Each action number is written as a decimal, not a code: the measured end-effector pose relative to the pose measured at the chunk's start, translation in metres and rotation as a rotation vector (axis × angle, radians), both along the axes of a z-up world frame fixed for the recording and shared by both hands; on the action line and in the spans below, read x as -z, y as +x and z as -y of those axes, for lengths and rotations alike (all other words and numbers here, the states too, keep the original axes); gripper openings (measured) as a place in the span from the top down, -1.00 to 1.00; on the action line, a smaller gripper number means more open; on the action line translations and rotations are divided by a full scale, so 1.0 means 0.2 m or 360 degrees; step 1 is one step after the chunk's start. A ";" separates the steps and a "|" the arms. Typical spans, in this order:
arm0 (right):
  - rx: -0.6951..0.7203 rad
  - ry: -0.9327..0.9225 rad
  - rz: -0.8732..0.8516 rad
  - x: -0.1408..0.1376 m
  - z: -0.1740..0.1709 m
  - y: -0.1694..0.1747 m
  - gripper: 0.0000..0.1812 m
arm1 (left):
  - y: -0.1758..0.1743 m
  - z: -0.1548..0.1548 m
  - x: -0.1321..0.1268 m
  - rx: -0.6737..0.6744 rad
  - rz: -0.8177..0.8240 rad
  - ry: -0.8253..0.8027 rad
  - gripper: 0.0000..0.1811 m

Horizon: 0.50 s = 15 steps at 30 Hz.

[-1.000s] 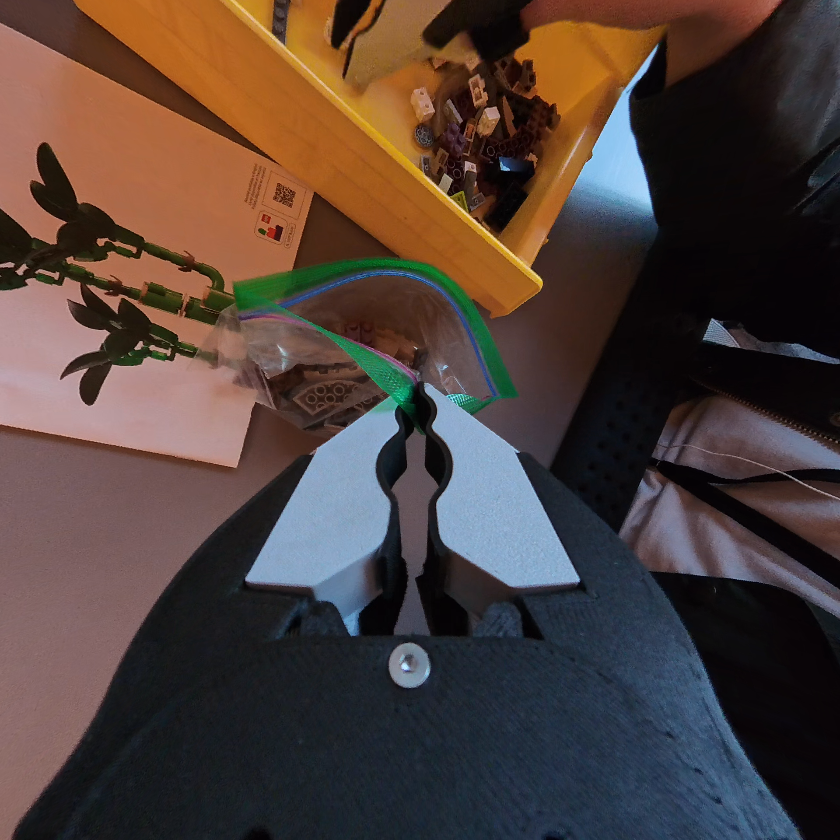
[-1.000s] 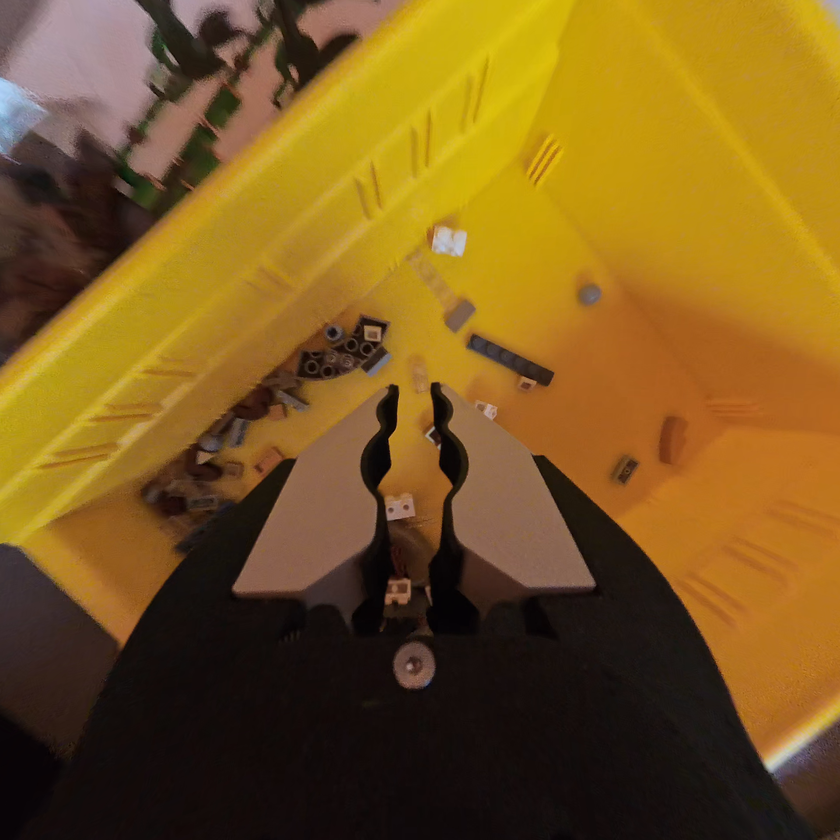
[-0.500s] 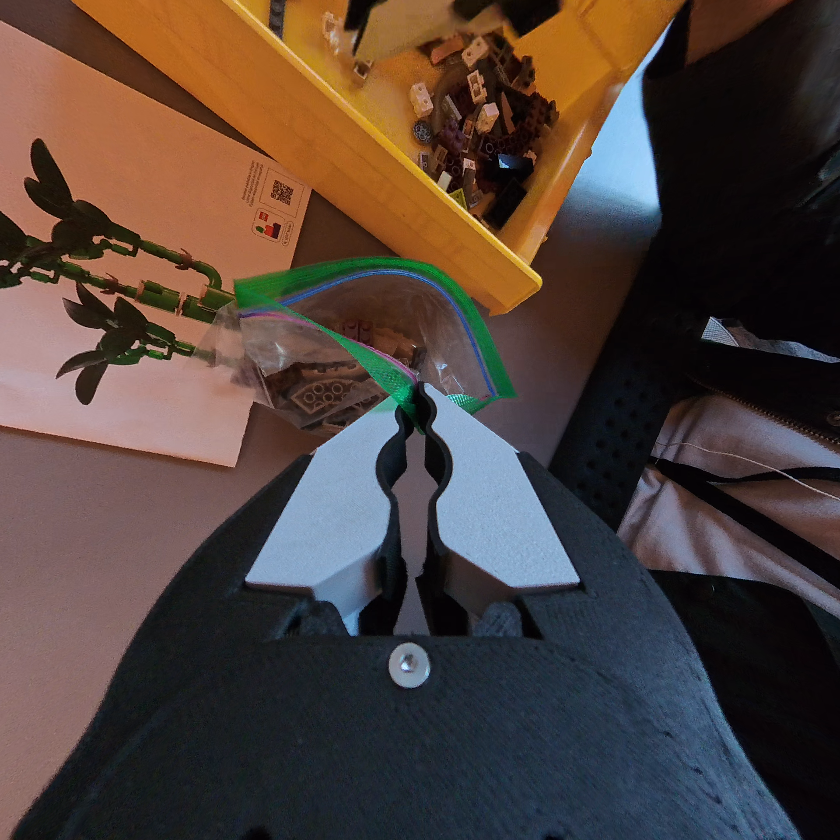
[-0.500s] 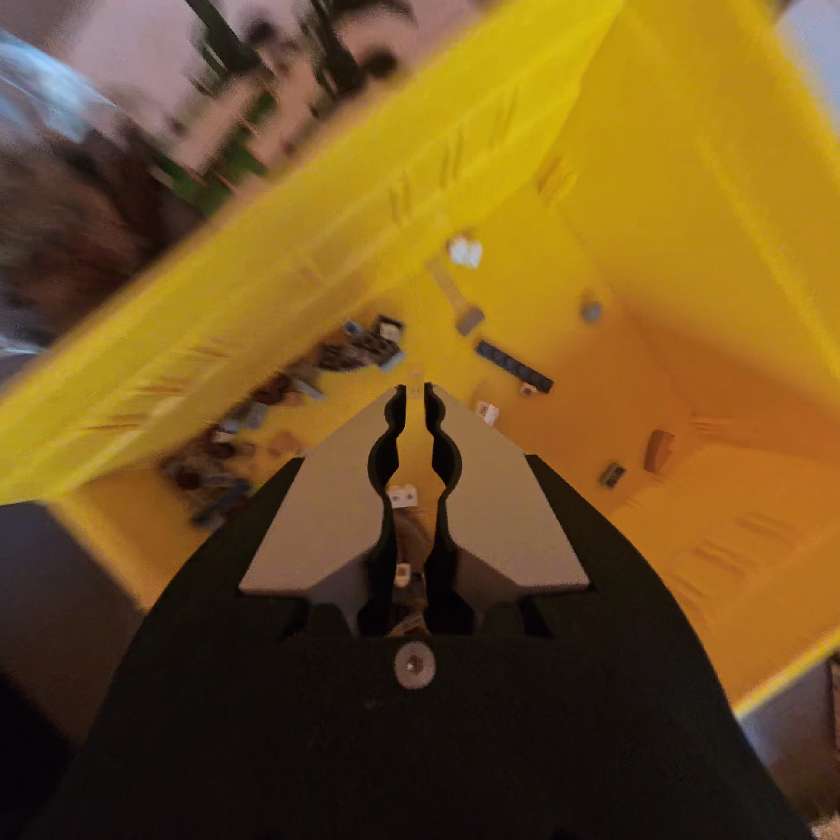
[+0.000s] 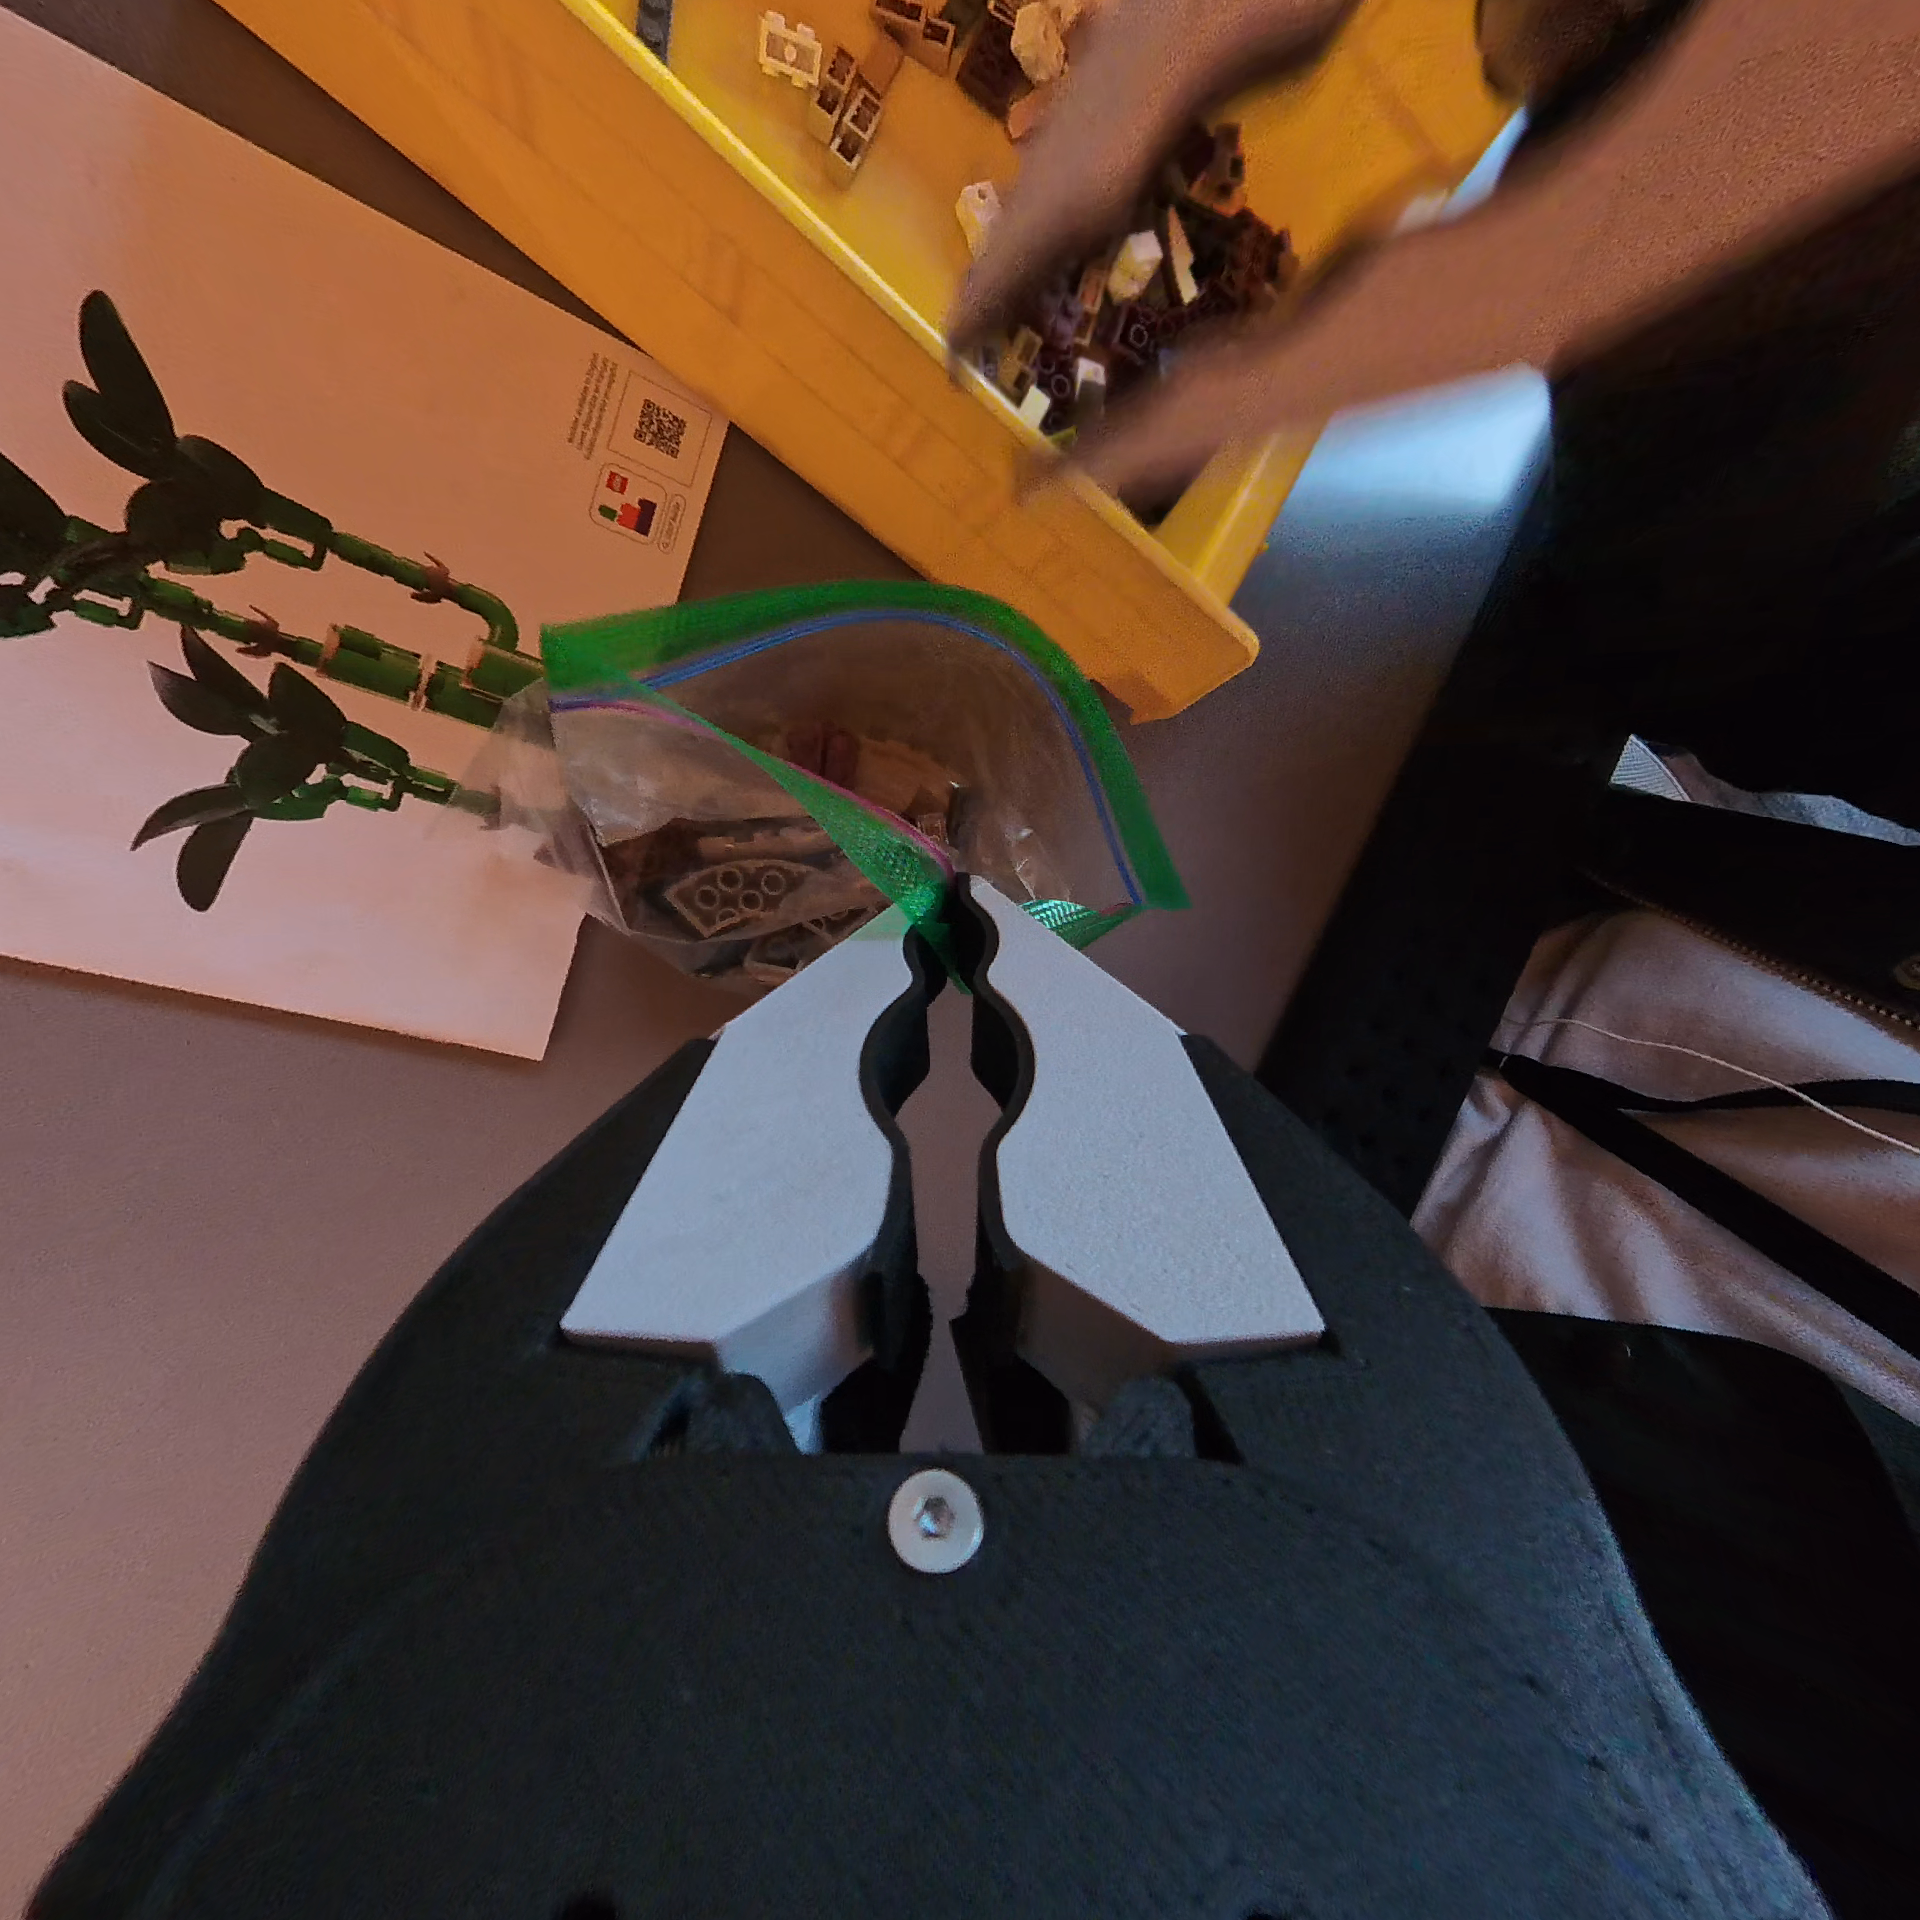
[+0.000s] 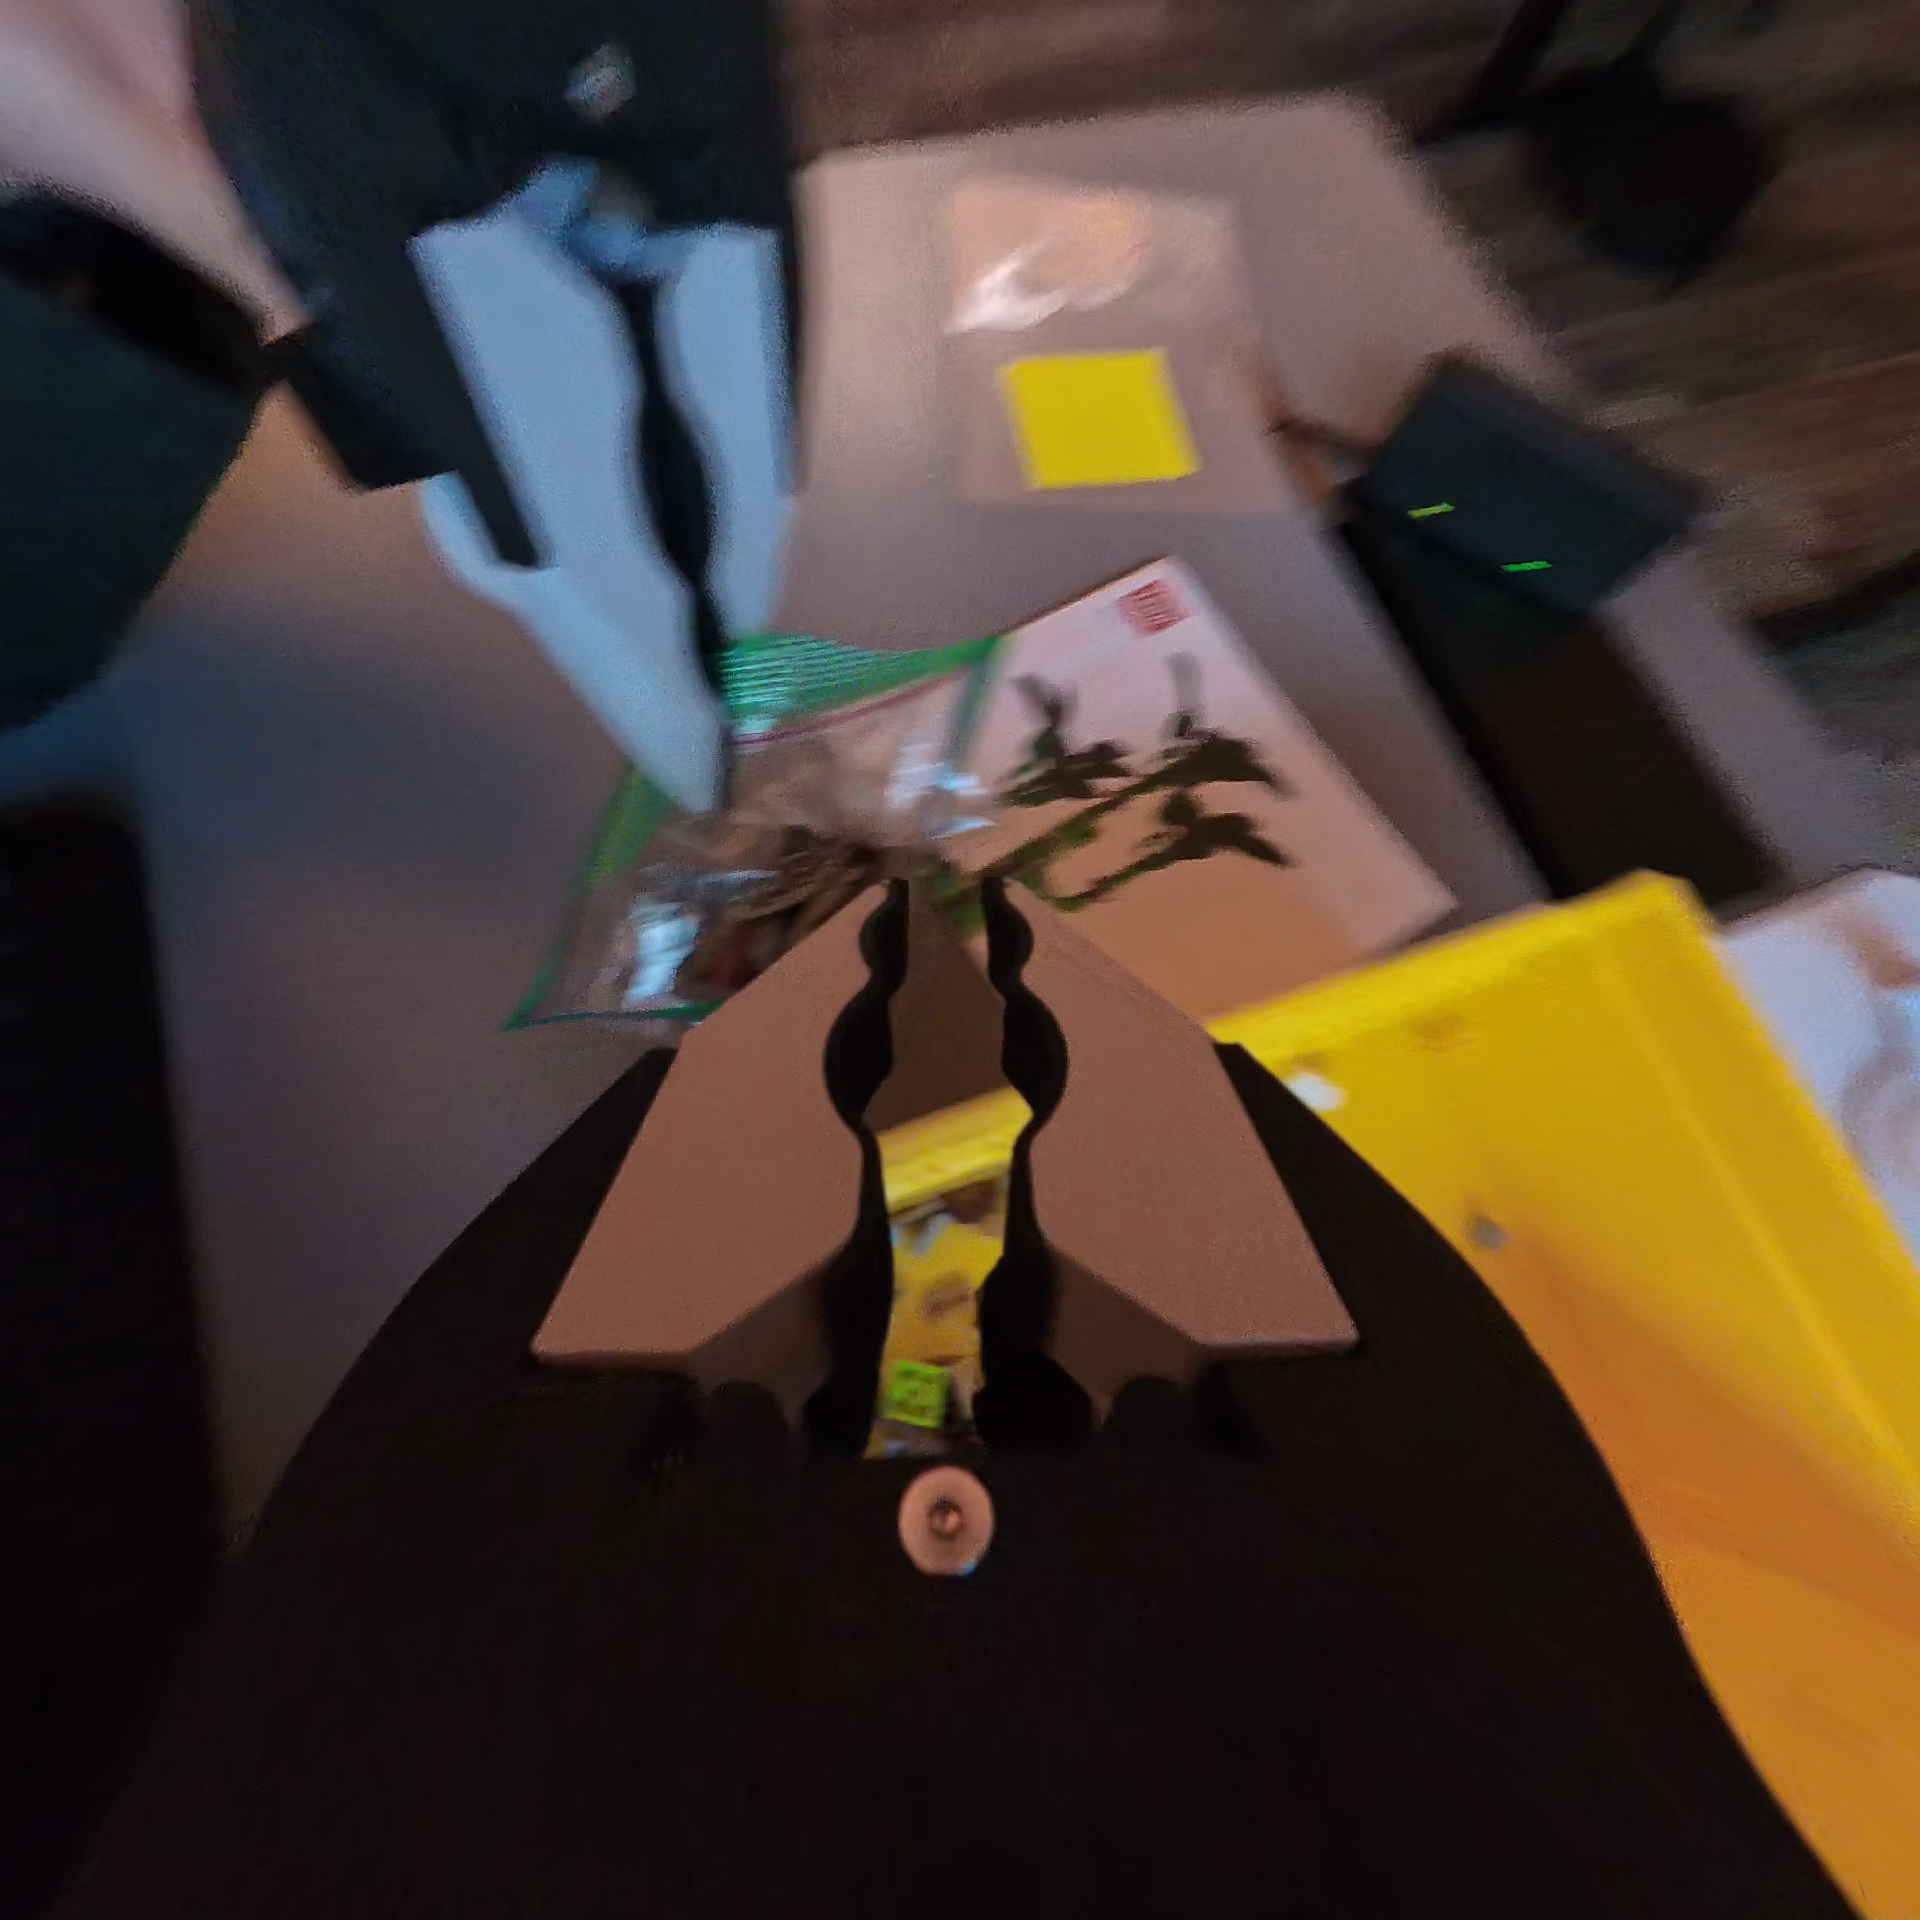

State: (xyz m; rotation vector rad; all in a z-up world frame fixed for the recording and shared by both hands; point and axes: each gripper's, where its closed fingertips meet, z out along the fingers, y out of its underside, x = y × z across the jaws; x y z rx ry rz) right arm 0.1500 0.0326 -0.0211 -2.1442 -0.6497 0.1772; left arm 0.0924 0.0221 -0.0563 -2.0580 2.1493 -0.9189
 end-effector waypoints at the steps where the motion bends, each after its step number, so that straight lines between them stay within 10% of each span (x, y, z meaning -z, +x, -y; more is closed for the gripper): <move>1: 0.0139 0.0083 -0.0016 -0.04 -0.03 0.13 0.89 | 0.00 0.00 0.00 -0.0005 -0.0001 -0.0006 1.00; 8: 0.0567 -0.0568 0.0015 0.57 -0.02 0.52 0.74 | 0.00 0.00 0.01 0.0004 -0.0019 -0.0007 1.00; 15: 0.0627 -0.0601 0.0035 0.66 -0.06 0.52 0.92 | -0.01 0.00 0.01 -0.0001 -0.0022 -0.0019 1.00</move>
